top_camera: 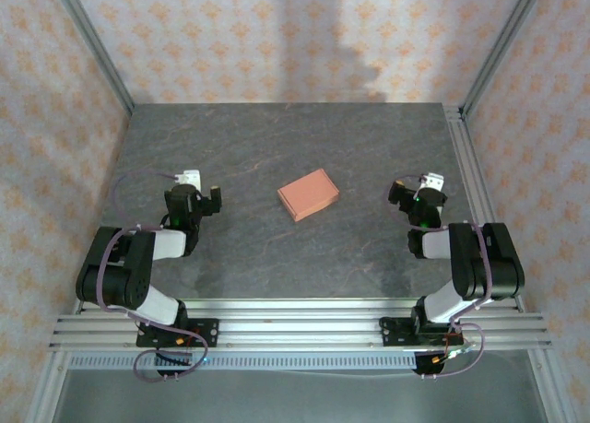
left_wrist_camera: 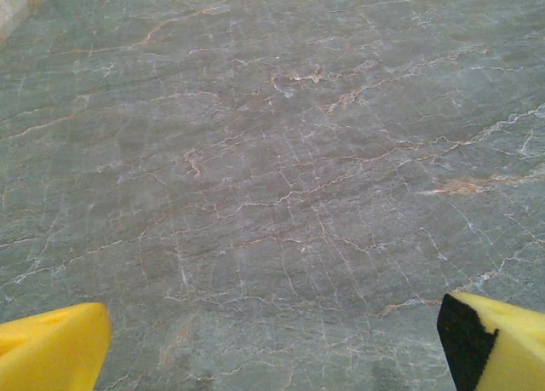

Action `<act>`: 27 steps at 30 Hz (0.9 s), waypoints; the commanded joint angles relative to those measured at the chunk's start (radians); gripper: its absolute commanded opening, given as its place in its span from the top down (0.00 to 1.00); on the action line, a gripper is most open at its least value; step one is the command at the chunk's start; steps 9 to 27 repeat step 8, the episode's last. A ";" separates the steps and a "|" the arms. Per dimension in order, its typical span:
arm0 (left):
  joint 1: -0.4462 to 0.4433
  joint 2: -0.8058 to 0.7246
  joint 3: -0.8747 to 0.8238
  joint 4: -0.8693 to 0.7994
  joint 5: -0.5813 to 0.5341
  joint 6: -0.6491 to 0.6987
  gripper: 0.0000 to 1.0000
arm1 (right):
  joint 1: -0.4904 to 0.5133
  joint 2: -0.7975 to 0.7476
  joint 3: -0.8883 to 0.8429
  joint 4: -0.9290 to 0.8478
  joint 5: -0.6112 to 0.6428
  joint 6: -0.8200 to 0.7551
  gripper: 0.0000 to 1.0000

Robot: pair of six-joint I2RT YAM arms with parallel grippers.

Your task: Fold the paper box

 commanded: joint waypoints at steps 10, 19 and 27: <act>0.001 -0.010 0.020 0.038 -0.004 -0.009 0.00 | -0.003 0.003 0.011 0.053 -0.007 0.004 0.01; 0.001 -0.010 0.020 0.038 -0.004 -0.009 0.00 | -0.003 0.003 0.011 0.053 -0.007 0.004 0.01; 0.001 -0.010 0.020 0.038 -0.004 -0.009 0.00 | -0.003 0.003 0.011 0.053 -0.007 0.004 0.01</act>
